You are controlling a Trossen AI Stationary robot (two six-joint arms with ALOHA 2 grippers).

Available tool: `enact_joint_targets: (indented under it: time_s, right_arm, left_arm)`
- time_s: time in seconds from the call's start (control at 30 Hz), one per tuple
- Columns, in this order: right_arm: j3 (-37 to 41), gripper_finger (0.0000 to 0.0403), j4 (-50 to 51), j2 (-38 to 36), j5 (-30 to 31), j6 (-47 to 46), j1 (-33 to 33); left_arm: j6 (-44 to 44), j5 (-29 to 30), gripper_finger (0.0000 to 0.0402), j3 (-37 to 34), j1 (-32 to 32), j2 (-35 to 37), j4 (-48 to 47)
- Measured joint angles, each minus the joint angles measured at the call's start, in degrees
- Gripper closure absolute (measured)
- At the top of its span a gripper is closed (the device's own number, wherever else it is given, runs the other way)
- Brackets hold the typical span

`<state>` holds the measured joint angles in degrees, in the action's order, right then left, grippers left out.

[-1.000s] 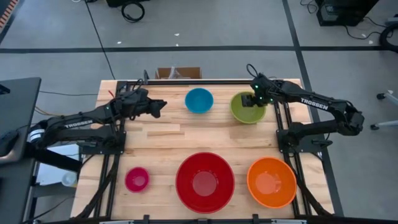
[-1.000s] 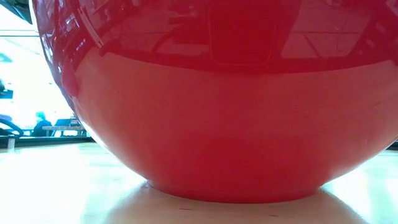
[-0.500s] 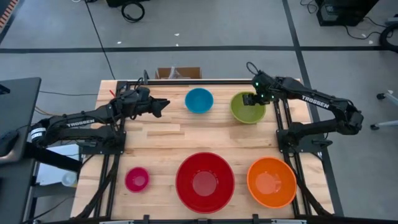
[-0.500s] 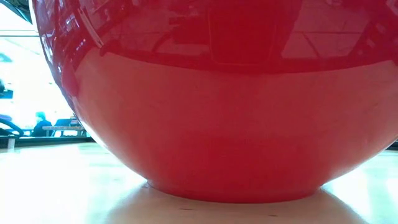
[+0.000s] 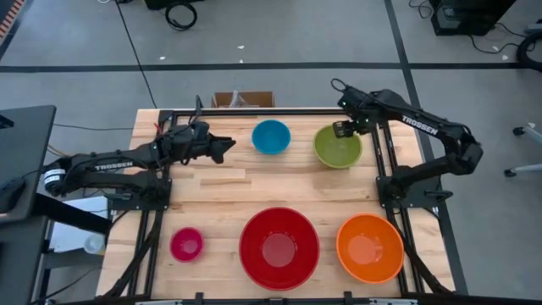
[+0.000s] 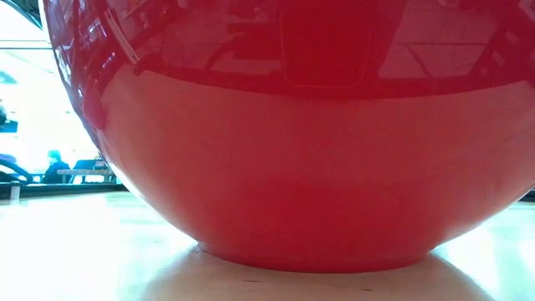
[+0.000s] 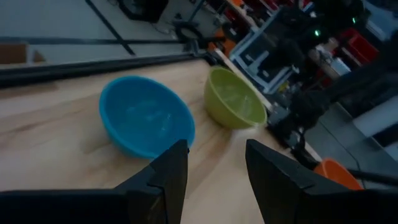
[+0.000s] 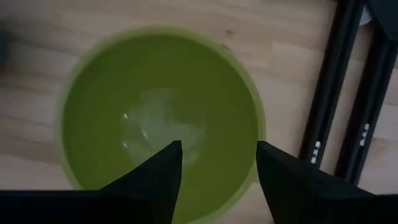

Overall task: Nest bowls inside each other
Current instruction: Stack the orange bowl on top of the red bowl

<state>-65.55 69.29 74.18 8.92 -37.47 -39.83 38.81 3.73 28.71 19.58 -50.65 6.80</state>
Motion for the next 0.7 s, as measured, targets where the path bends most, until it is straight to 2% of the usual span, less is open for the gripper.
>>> enact_joint_targets:
  time_s: [0.17, 0.7]
  right_arm:
    - [1.77, 0.0193, 2.37, 2.29, 5.00, -1.59, -0.28]
    - [11.71, 0.0193, -0.67, 6.33, 4.20, -7.67, -1.56]
  left_arm:
    - [-0.50, 0.02, 0.0237, -0.02, -3.18, -0.05, -1.74]
    - [0.58, 0.02, 0.0237, -0.02, -4.08, 0.01, -9.65]
